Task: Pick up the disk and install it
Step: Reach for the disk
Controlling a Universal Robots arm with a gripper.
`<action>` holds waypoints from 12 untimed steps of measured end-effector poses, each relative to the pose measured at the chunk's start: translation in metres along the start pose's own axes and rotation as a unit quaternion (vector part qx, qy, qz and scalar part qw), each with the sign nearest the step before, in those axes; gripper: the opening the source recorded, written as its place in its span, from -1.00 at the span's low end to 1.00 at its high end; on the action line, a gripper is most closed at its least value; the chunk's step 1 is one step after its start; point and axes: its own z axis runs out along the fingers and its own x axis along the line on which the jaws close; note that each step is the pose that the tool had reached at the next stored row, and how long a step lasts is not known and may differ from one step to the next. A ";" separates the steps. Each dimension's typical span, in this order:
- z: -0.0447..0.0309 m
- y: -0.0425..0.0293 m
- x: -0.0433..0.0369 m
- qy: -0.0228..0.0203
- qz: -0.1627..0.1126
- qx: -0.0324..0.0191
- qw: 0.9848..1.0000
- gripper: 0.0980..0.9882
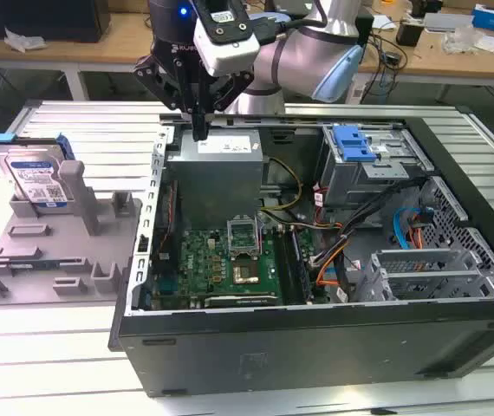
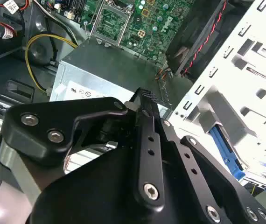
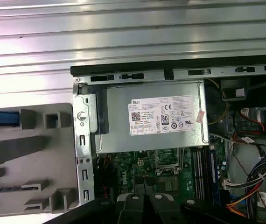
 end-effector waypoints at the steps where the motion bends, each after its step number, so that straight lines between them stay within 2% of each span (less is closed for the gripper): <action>1: 0.0000 0.0000 0.0000 0.000 0.000 0.000 1.000 -0.98; 12: 0.0000 0.0000 0.0000 0.000 0.000 0.000 1.000 -0.98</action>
